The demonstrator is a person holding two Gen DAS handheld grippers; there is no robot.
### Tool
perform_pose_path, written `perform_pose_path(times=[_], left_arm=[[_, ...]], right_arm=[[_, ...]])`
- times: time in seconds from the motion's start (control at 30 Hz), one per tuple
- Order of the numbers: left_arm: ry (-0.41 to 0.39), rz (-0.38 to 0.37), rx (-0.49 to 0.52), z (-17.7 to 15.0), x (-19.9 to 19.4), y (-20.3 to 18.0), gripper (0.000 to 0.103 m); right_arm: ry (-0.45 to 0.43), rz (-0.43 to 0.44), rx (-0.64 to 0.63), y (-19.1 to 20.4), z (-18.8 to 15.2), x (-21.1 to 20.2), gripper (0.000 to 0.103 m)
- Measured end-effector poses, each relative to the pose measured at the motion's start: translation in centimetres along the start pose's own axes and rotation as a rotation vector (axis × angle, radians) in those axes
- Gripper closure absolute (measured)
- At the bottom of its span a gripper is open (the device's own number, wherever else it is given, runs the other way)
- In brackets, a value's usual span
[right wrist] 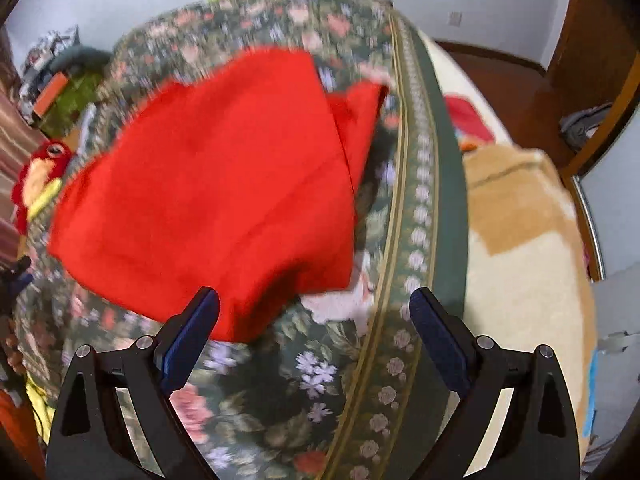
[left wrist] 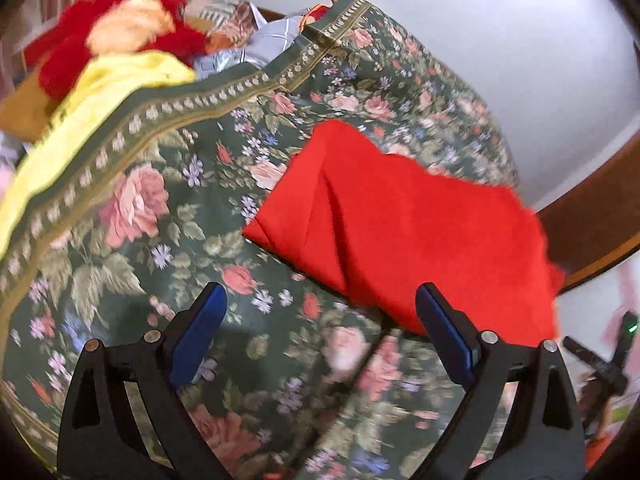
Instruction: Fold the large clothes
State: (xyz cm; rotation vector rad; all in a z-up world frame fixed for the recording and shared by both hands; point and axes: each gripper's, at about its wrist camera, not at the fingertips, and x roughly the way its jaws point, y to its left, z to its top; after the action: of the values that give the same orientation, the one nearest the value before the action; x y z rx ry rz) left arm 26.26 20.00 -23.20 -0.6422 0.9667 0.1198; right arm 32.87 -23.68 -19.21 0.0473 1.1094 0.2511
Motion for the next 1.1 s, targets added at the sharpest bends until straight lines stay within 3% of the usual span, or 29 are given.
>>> perform_pose_path(times=[0.1, 0.27, 0.4, 0.5, 0.73, 0.87, 1.03, 1.1], left_arm=[[0.01, -0.106, -0.064, 0.1, -0.1, 0.4, 0.007], [0.095, -0.28, -0.169, -0.1, 2.6, 0.4, 0.007], [0.181, -0.367, -0.273, -0.3, 6.3, 0.5, 0.018], [0.213, -0.43, -0.355, -0.4, 8.5, 0.7, 0.019], [0.159, -0.437, -0.388, 1.7, 11.6, 0.2, 0.032], [0.114, -0.465, -0.447, 2.8, 12.9, 1.0, 0.033], [0.066, -0.361, -0.493, 4.3, 13.7, 1.0, 0.038], [0.054, -0.29, -0.463, 4.7, 13.4, 0.6, 0.038]], right_arm=[[-0.063, 0.041, 0.0, 1.1, 0.8, -2.0, 0.008], [-0.117, 0.118, -0.008, 3.3, 1.8, -2.3, 0.008], [-0.091, 0.16, -0.006, 4.8, 2.1, -0.6, 0.008], [-0.058, 0.177, -0.004, 5.4, 2.0, 0.7, 0.008], [-0.024, 0.179, 0.002, 5.6, 2.2, 2.5, 0.008], [-0.01, 0.176, 0.012, 5.6, 2.3, 3.1, 0.008], [-0.004, 0.168, 0.0, 5.8, 2.3, 3.2, 0.008], [-0.006, 0.165, -0.007, 6.0, 2.4, 3.2, 0.008]])
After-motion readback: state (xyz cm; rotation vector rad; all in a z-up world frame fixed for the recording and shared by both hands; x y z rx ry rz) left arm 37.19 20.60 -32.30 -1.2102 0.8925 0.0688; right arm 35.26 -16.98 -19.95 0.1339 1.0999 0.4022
